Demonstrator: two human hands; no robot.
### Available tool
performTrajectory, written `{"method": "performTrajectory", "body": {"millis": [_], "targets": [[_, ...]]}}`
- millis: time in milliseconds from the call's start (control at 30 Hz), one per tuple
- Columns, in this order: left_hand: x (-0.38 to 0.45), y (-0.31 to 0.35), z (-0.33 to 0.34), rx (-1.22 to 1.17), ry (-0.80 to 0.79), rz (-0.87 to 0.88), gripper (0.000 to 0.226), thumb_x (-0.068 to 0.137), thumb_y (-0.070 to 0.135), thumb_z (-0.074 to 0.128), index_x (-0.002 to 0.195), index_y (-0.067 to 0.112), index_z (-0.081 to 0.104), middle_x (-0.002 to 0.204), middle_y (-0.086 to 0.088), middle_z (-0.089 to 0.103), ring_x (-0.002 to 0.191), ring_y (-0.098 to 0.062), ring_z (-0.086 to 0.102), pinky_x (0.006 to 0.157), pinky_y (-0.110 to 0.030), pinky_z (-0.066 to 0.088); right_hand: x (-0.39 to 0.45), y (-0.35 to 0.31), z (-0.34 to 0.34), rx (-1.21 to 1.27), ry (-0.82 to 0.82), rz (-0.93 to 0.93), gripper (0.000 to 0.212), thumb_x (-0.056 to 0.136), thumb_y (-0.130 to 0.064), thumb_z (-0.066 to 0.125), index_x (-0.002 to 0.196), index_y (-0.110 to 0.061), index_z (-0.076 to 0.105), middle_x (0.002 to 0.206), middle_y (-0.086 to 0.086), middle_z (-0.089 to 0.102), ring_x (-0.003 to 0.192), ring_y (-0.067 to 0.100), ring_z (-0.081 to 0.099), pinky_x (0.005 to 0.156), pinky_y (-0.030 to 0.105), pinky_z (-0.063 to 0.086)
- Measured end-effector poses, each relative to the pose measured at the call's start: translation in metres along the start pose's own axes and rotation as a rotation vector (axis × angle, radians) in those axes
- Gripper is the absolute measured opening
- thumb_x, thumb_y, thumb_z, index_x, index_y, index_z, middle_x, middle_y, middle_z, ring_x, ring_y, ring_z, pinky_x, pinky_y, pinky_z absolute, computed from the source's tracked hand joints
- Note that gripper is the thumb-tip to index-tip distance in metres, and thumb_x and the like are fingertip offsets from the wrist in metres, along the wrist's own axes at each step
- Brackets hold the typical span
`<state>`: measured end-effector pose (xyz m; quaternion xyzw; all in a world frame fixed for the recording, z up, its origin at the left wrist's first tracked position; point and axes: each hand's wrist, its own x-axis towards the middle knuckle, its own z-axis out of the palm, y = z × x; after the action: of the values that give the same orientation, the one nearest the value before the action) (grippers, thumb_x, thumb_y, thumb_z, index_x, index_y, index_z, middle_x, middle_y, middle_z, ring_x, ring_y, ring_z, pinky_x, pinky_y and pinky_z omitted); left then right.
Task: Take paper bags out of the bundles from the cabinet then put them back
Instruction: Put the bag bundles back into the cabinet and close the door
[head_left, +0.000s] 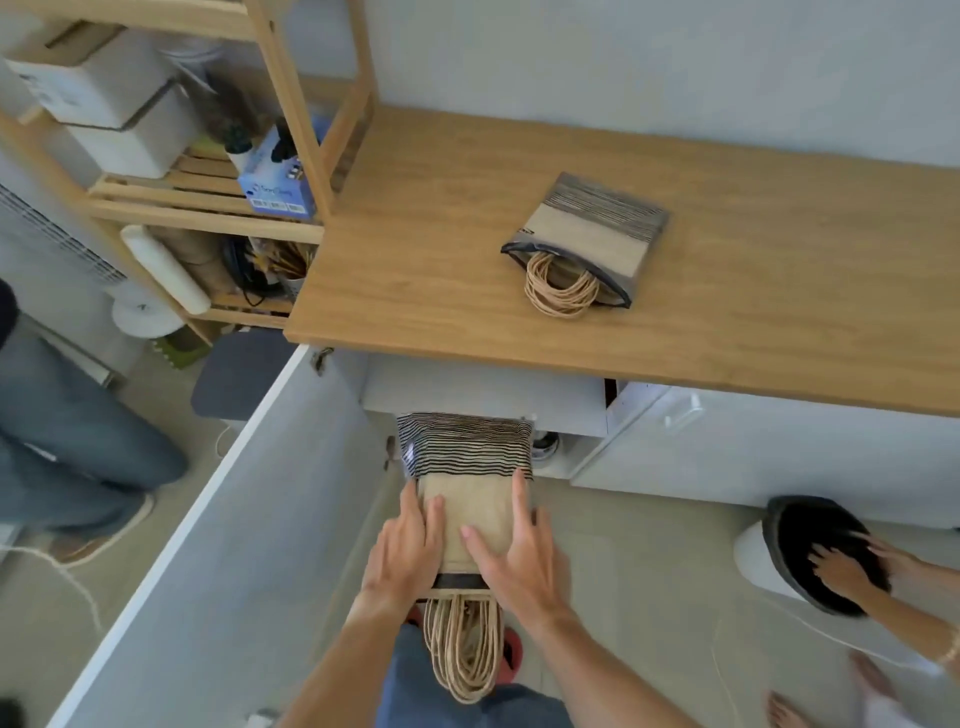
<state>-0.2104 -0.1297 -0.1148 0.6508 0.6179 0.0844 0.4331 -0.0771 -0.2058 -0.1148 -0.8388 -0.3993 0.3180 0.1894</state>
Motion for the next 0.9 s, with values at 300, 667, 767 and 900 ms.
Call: {"method": "performTrajectory", "body": {"millis": [300, 667, 767, 900], "targets": [[0.029, -0.029, 0.017, -0.041, -0.112, 0.010, 0.066, 0.099, 0.051, 0.037, 0.153, 0.029, 0.006, 0.134, -0.010, 0.059, 0.115, -0.034, 0.059, 0.096, -0.040, 0.042, 0.020, 0.019, 0.020, 0.093, -0.041, 0.003, 0.101, 0.083, -0.067, 0.061, 0.156, -0.047, -0.006, 0.142, -0.002, 0.037, 0.113, 0.024, 0.058, 0.087, 0.036, 0.050], [0.208, -0.075, 0.061, -0.230, -0.039, 0.009, 0.076, 0.094, 0.055, 0.050, 0.154, 0.032, 0.010, 0.143, 0.000, 0.050, 0.131, -0.025, 0.047, 0.105, -0.035, 0.035, 0.195, 0.031, 0.100, -0.042, 0.057, -0.110, 0.088, 0.081, -0.074, 0.060, 0.152, -0.042, 0.020, 0.143, 0.007, 0.035, 0.114, 0.030, 0.059, 0.082, 0.038, 0.055], [0.285, -0.092, 0.068, -0.199, -0.054, 0.047, 0.082, 0.091, 0.058, 0.053, 0.154, 0.035, 0.006, 0.145, -0.001, 0.048, 0.132, -0.024, 0.046, 0.101, -0.031, 0.035, 0.269, 0.030, 0.134, -0.057, 0.113, -0.166, 0.085, 0.085, -0.070, 0.060, 0.153, -0.033, 0.026, 0.139, 0.007, 0.036, 0.107, 0.030, 0.062, 0.066, 0.030, 0.044], [0.373, -0.114, 0.074, -0.168, -0.026, 0.123, 0.082, 0.088, 0.066, 0.051, 0.151, 0.040, 0.005, 0.143, -0.003, 0.050, 0.126, -0.026, 0.053, 0.102, -0.039, 0.044, 0.348, 0.026, 0.177, -0.052, 0.174, -0.262, 0.080, 0.088, -0.069, 0.056, 0.151, -0.027, 0.030, 0.137, 0.011, 0.038, 0.107, 0.034, 0.063, 0.068, 0.032, 0.050]]}}
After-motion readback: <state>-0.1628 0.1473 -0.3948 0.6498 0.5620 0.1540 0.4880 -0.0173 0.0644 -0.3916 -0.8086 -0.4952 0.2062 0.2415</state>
